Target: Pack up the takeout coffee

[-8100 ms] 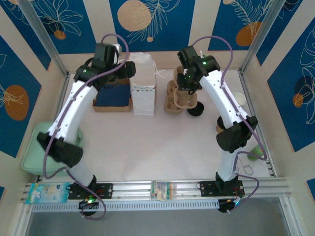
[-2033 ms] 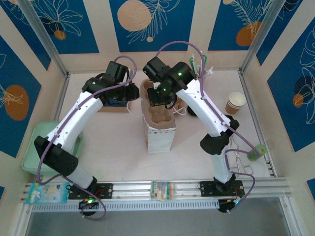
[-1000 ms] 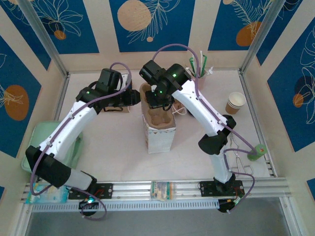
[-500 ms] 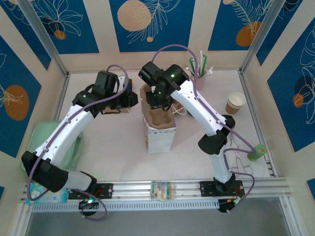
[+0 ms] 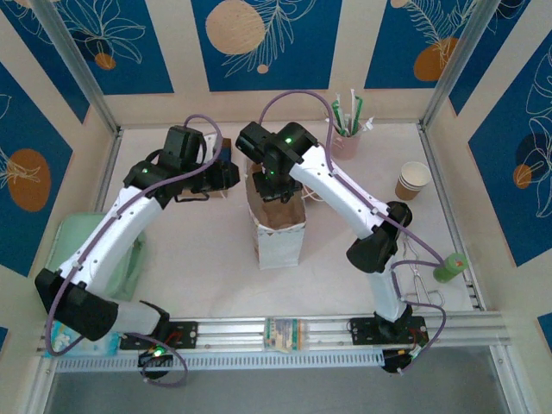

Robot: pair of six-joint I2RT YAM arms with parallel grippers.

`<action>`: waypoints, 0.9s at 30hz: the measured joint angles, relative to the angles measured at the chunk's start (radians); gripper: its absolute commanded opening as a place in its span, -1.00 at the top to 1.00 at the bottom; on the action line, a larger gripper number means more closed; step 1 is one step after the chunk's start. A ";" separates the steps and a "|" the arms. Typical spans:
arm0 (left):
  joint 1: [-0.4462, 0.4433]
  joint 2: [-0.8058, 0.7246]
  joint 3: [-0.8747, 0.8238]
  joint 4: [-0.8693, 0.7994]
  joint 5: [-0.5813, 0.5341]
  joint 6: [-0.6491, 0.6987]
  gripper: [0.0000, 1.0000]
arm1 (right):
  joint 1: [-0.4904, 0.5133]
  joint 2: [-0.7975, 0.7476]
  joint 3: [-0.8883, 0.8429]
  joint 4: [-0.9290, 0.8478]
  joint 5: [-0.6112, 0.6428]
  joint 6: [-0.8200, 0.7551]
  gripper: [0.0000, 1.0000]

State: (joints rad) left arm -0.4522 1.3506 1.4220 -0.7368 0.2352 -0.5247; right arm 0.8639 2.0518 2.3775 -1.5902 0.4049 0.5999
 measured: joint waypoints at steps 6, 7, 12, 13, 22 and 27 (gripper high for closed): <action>0.007 -0.008 -0.009 0.000 -0.003 0.000 0.31 | 0.007 -0.001 0.000 0.000 0.001 0.008 0.55; 0.010 -0.008 -0.010 0.000 -0.003 0.000 0.31 | 0.009 -0.003 0.000 0.000 0.001 0.011 0.55; 0.017 -0.008 -0.014 0.000 -0.008 0.000 0.31 | 0.017 -0.030 0.000 -0.001 0.000 0.011 0.55; 0.019 -0.008 -0.014 0.000 -0.008 0.000 0.31 | 0.019 -0.039 -0.002 0.000 0.000 0.011 0.55; 0.030 -0.018 -0.017 0.000 -0.011 0.000 0.31 | 0.027 -0.105 -0.126 0.016 -0.031 0.011 0.56; 0.032 -0.020 -0.021 0.000 -0.011 0.000 0.31 | 0.027 -0.105 -0.182 0.042 -0.047 0.011 0.56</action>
State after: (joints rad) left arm -0.4206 1.3304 1.4010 -0.7368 0.2237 -0.5247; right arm 0.8913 1.9469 2.1952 -1.5478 0.3576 0.6109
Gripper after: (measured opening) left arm 0.347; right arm 0.223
